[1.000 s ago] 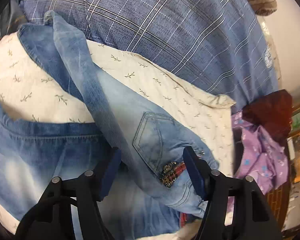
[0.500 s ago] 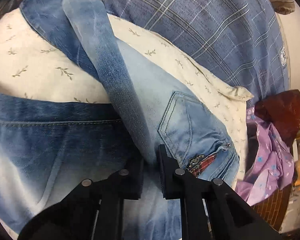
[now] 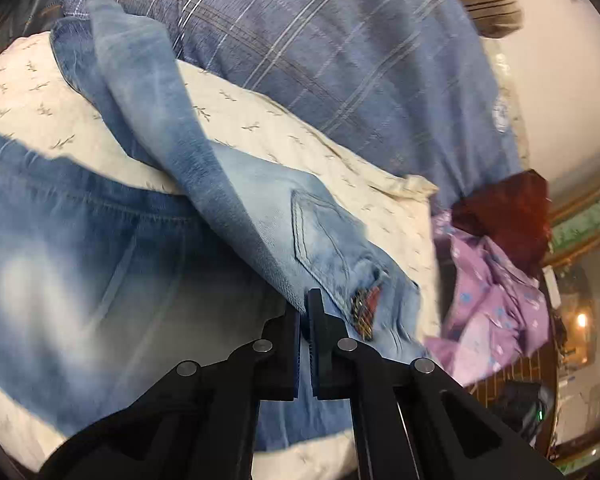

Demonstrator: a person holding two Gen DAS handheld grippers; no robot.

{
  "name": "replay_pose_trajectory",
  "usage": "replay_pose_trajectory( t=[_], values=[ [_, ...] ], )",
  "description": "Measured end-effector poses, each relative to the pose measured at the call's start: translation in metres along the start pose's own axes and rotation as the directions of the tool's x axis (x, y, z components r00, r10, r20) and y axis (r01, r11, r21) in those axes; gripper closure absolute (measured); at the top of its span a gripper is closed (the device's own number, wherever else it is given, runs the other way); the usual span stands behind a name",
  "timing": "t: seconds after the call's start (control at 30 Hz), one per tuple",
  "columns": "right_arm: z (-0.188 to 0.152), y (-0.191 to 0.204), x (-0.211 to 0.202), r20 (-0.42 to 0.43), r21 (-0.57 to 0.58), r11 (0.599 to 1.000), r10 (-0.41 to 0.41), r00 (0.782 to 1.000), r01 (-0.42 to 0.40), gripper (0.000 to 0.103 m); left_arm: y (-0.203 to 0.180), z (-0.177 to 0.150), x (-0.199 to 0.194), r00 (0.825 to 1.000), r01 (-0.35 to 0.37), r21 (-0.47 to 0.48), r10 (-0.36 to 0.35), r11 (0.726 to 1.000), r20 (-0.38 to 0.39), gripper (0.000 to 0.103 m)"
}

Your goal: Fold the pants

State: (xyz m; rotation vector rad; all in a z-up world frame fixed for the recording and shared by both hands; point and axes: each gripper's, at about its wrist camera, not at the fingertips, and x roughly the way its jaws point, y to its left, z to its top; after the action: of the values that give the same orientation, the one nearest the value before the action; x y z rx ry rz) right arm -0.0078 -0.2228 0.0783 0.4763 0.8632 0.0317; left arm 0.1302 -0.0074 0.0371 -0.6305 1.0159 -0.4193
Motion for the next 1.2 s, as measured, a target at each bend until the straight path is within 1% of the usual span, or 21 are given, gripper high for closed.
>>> replay_pose_trajectory(
  t=[0.07,0.17,0.2,0.23,0.27,0.3,0.4,0.53,0.63,0.7,0.77,0.8,0.93,1.03,1.13,1.2],
  values=[
    [-0.001,0.0,-0.006,0.008,-0.03,0.999,-0.018,1.0,0.018,0.093,-0.001,-0.02,-0.012,1.0,0.002,0.026,-0.002,1.0,0.009,0.102],
    [-0.011,-0.005,0.004,-0.018,-0.064,0.995,-0.073,0.997,0.071,0.093,0.012,-0.046,-0.002,0.998,-0.057,0.055,0.058,0.997,-0.019,0.102],
    [-0.013,-0.006,0.01,-0.025,-0.071,0.994,-0.085,0.996,0.083,0.093,0.022,-0.052,0.005,0.997,-0.07,0.037,0.071,0.997,-0.039,0.102],
    [-0.018,-0.01,0.017,-0.032,-0.07,0.994,-0.09,0.995,0.088,0.093,0.029,-0.055,0.008,0.996,-0.069,0.016,0.07,0.998,-0.056,0.102],
    [-0.023,-0.013,0.022,-0.046,-0.061,0.994,-0.096,0.994,0.093,0.093,0.039,-0.058,0.011,0.996,-0.048,-0.01,0.047,0.999,-0.07,0.101],
    [-0.025,-0.012,0.022,-0.042,-0.063,0.994,-0.097,0.994,0.094,0.093,0.042,-0.059,0.01,0.997,-0.038,-0.014,0.036,0.999,-0.071,0.1],
    [-0.024,-0.009,0.014,-0.006,-0.085,0.993,-0.082,0.997,0.081,0.093,0.047,-0.055,0.003,0.998,-0.02,-0.021,0.018,1.0,-0.062,0.099],
    [-0.024,-0.013,0.016,-0.009,-0.067,0.996,-0.067,0.998,0.066,0.093,0.05,-0.043,-0.004,0.998,-0.027,-0.021,0.026,0.999,-0.05,0.092],
    [-0.024,-0.014,0.008,0.011,-0.063,0.997,-0.043,0.999,0.043,0.093,0.054,-0.034,-0.01,0.999,-0.03,-0.055,0.028,0.998,-0.034,0.082],
    [-0.023,-0.014,0.006,0.018,-0.063,0.997,-0.036,0.999,0.037,0.093,0.055,-0.032,-0.022,1.0,-0.021,-0.066,0.02,0.998,-0.005,0.068],
    [-0.023,-0.012,0.005,0.021,-0.067,0.997,-0.041,0.999,0.042,0.093,0.056,-0.031,-0.034,0.999,-0.03,-0.065,0.032,0.997,0.028,0.059],
    [-0.023,-0.01,0.006,0.022,-0.068,0.997,-0.044,0.999,0.045,0.093,0.058,-0.031,-0.038,0.999,-0.039,-0.068,0.041,0.997,0.035,0.057],
    [-0.022,-0.012,0.006,0.016,-0.053,0.998,-0.037,0.999,0.037,0.093,0.07,-0.025,-0.046,0.998,-0.057,-0.103,0.06,0.993,0.028,0.057],
    [-0.02,-0.016,0.006,0.017,-0.035,0.999,-0.019,1.0,0.019,0.092,0.068,-0.019,-0.041,0.998,-0.056,-0.113,0.059,0.992,0.018,0.056],
    [-0.018,-0.021,0.003,0.024,-0.005,1.0,-0.001,1.0,0.001,0.086,0.062,-0.007,-0.027,0.997,-0.078,-0.09,0.079,0.993,0.002,0.054],
    [-0.017,-0.029,-0.001,0.021,0.046,0.998,0.042,0.999,-0.043,0.073,0.064,0.001,-0.013,0.994,-0.11,-0.1,0.108,0.989,-0.022,0.056]
  ],
)
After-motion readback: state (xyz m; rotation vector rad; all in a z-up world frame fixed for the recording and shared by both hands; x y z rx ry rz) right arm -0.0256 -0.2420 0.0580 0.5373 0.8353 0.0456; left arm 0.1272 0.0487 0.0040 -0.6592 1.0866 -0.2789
